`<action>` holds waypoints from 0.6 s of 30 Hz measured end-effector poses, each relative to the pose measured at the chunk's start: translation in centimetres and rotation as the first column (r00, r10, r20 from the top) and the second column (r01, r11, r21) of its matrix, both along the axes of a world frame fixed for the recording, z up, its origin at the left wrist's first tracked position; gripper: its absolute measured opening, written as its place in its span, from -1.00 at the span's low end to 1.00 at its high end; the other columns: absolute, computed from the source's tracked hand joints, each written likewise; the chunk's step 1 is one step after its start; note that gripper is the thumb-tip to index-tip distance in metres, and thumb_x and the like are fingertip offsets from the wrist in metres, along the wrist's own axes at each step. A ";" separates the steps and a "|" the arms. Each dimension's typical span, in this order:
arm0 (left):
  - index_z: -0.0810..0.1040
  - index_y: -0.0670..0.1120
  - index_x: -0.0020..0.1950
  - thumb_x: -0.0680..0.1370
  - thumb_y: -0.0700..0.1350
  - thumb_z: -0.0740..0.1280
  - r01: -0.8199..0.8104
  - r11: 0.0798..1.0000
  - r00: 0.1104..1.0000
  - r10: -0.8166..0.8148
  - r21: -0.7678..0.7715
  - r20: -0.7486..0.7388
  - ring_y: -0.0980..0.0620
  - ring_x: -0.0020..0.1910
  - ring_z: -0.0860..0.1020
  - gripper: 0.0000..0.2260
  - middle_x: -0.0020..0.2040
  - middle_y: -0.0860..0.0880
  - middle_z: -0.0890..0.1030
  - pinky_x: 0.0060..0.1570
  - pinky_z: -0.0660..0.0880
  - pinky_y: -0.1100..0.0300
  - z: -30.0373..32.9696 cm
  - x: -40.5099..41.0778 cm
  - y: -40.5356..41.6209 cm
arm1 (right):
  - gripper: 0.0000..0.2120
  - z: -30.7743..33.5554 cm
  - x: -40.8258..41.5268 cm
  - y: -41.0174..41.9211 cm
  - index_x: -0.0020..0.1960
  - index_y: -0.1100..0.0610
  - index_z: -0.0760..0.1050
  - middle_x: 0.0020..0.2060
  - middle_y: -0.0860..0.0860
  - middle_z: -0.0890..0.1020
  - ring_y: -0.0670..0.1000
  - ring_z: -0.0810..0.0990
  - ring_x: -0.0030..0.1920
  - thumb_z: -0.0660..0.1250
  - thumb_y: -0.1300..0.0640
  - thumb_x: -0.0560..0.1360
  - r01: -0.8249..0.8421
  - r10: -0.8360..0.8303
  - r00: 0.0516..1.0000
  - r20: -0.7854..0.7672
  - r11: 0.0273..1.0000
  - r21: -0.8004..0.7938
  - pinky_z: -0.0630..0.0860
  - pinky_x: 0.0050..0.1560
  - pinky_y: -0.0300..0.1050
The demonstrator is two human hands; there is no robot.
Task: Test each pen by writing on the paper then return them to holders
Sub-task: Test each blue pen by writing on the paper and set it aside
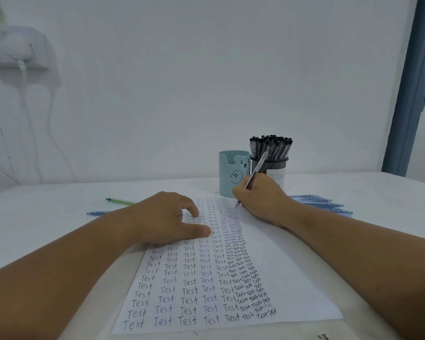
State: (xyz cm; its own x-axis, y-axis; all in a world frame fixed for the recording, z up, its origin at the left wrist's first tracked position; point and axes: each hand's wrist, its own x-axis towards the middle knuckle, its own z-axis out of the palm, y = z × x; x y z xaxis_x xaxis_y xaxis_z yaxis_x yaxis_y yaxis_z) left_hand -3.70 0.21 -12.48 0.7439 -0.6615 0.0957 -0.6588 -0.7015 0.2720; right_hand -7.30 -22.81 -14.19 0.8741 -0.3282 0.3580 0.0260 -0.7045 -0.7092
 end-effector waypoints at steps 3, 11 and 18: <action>0.54 0.16 0.24 0.38 0.41 0.36 0.005 1.000 1.000 -0.005 -0.005 -0.007 0.22 -0.36 0.38 -0.48 -0.30 0.16 0.40 -0.33 0.26 0.32 0.0 0.1 0.1 | -0.79 -0.1 -0.1 -0.1 -0.20 0.24 0.55 -0.36 -0.02 0.60 -0.02 0.52 -0.28 0.29 0.12 0.51 -0.003 0.002 0.999 0.035 1.000 0.029 0.46 -0.26 -0.17; 0.50 0.21 0.21 0.44 0.33 0.40 0.033 0.996 0.999 -0.032 -0.088 0.014 0.26 -0.44 0.40 -0.60 -0.37 0.14 0.42 -0.35 0.26 0.33 -0.2 0.1 0.2 | -0.87 -0.5 -0.4 -0.1 -0.26 0.17 0.48 -0.39 0.09 0.54 0.02 0.43 -0.32 0.28 0.17 0.45 -0.097 0.051 0.972 0.229 0.975 0.198 0.39 -0.25 -0.02; 0.32 0.12 0.15 0.62 -0.21 0.13 0.049 0.881 0.975 -0.144 -0.470 -0.169 -0.01 -0.29 0.38 -0.77 -0.24 0.04 0.49 -0.27 0.36 0.08 -0.3 0.0 -0.2 | -0.92 1.0 -2.2 1.6 -0.18 0.14 0.62 -0.30 0.12 0.65 -0.07 0.49 -0.36 0.46 0.28 0.46 -0.250 0.227 0.914 0.337 0.968 0.024 0.46 -0.30 -0.18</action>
